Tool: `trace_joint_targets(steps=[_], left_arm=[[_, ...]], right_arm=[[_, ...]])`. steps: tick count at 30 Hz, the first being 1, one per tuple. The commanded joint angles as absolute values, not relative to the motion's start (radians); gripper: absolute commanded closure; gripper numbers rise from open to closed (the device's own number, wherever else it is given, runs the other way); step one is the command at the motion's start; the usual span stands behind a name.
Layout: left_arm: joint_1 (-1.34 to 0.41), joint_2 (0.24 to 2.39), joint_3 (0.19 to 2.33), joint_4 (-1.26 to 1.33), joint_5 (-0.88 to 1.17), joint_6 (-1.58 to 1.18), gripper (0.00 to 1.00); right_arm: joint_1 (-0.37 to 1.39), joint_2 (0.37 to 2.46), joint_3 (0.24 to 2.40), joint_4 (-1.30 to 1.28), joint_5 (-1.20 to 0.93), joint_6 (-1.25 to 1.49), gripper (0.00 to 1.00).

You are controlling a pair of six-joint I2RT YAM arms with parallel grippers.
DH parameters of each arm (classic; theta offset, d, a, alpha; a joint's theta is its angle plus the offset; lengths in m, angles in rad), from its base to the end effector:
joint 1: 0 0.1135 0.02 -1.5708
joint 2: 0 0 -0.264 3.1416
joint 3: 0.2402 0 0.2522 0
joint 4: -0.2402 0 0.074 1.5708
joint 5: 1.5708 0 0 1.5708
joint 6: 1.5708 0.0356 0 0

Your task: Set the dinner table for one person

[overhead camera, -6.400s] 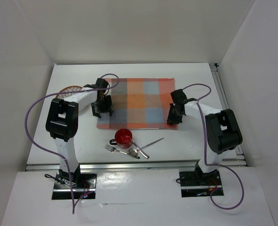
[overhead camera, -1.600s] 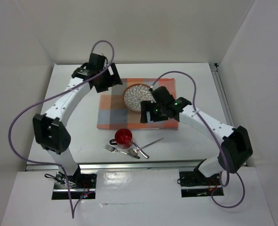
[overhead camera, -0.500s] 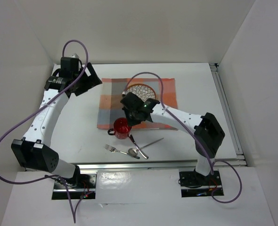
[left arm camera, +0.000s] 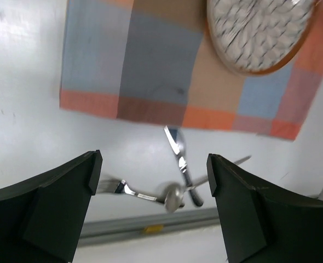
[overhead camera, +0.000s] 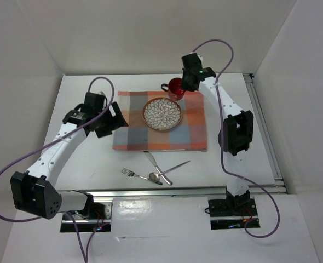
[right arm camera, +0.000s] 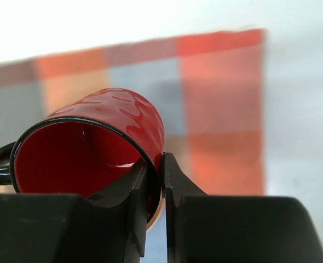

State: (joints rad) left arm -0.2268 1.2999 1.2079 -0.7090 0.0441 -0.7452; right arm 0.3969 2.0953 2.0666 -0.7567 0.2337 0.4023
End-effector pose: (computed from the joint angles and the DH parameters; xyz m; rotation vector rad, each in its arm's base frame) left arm 0.2676 -0.0634 0.3264 -0.6025 2.3569 -0.5077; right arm 0.4418 0.1762 0.3181 0.1196 2.3296 0.1235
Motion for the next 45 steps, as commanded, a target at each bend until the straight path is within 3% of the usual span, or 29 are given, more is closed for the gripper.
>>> trace_joint_targets(steps=[1, 8, 26, 32, 33, 37, 45], left_arm=[[-0.28, 1.256, 1.105, -0.704, 0.066, -0.846, 0.04], [-0.374, 1.235, 1.011, -0.745, 0.035, -0.983, 0.04], [-0.509, 1.335, 1.011, -0.848, -0.021, -1.083, 0.01], [-0.509, 1.335, 0.954, -0.868, 0.0, -1.126, 0.01], [-0.518, 1.335, 0.954, -0.868, 0.0, -1.149, 0.01], [-0.528, 1.312, 0.913, -0.881, 0.02, -1.198, 0.05], [-0.575, 1.356, 0.968, -0.853, 0.022, -1.226, 0.14]], right_arm=[[0.324, 2.188, 2.227, -0.81, 0.21, 0.397, 1.0], [0.223, 2.339, 2.378, -0.828, 0.181, 0.408, 1.0], [0.181, 2.425, 2.293, -0.779, 0.242, 0.419, 0.98], [0.181, 2.416, 2.293, -0.769, 0.198, 0.419, 0.58], [0.181, 2.405, 2.293, -0.769, 0.198, 0.419, 0.38], [0.181, 2.363, 2.293, -0.769, 0.189, 0.41, 0.04], [0.19, 2.145, 2.118, -0.755, 0.178, 0.39, 0.01]])
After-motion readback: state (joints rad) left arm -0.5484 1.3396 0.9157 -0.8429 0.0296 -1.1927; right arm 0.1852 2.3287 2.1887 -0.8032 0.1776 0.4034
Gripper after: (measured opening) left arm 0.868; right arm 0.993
